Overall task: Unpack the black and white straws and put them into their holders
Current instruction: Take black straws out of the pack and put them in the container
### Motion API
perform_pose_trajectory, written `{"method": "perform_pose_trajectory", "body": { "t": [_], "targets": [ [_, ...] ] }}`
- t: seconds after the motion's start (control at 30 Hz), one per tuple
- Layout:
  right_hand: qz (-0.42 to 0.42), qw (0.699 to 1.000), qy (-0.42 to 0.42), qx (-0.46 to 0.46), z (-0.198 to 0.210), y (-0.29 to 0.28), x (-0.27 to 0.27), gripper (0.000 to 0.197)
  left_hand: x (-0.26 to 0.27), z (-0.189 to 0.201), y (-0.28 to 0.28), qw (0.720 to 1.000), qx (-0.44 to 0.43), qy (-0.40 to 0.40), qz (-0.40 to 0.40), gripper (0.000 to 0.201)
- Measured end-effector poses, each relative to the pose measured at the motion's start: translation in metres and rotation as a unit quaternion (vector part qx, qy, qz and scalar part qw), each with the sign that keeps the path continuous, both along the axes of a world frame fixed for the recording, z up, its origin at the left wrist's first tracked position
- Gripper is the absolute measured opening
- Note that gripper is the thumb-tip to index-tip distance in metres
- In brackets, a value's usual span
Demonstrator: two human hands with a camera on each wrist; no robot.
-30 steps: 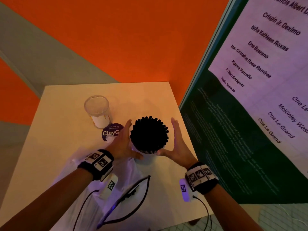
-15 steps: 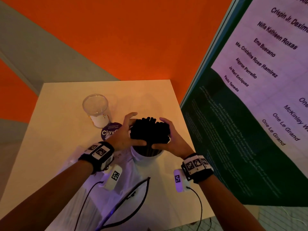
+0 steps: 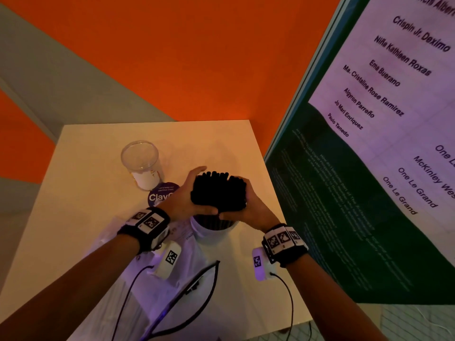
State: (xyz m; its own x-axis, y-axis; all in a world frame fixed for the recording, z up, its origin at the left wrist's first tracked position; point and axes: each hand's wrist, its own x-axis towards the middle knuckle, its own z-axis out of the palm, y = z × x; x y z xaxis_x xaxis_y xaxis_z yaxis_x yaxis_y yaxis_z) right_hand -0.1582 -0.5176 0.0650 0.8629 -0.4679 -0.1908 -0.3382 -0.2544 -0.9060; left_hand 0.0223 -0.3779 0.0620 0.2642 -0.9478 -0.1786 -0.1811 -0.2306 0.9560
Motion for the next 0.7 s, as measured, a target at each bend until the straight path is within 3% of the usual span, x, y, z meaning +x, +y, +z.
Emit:
{"method": "perform_pose_trajectory", "body": {
  "t": [0.13, 0.23, 0.3, 0.4, 0.43, 0.5, 0.57, 0.63, 0.7],
  "targets": [
    [0.01, 0.998, 0.036, 0.045, 0.001, 0.0, -0.009, 0.121, 0.004, 0.002, 0.012, 1.0, 0.029, -0.009, 0.002, 0.135],
    [0.045, 0.992, 0.116, 0.022, -0.008, 0.001, -0.028, 0.123, 0.0, 0.002, 0.036, 0.997, 0.063, -0.04, 0.022, 0.144],
    [0.053, 0.979, 0.196, 0.01, -0.015, 0.003, -0.047, 0.109, -0.006, 0.005, 0.057, 0.996, 0.053, -0.066, 0.036, 0.137],
    [0.114, 0.942, 0.314, -0.042, -0.021, 0.012, -0.072, 0.068, -0.025, 0.013, 0.089, 0.998, 0.017, -0.054, -0.001, 0.085],
    [0.154, 0.927, 0.338, -0.054, -0.02, 0.02, -0.076, 0.053, -0.032, 0.013, 0.099, 0.995, 0.034, -0.09, -0.024, 0.076],
    [0.245, 0.898, 0.363, -0.047, -0.018, 0.042, -0.076, 0.037, -0.047, 0.011, 0.118, 0.959, 0.103, -0.249, -0.084, 0.094],
    [0.327, 0.868, 0.373, -0.028, -0.017, 0.072, -0.067, 0.033, -0.06, 0.005, 0.133, 0.916, 0.205, -0.308, -0.154, 0.113],
    [0.383, 0.846, 0.37, -0.02, -0.021, 0.104, -0.054, 0.028, -0.068, -0.002, 0.14, 0.898, 0.254, -0.297, -0.203, 0.101],
    [0.406, 0.848, 0.34, -0.012, -0.022, 0.135, -0.036, 0.023, -0.069, 0.0, 0.143, 0.906, 0.228, -0.298, -0.198, 0.068]
  ]
}}
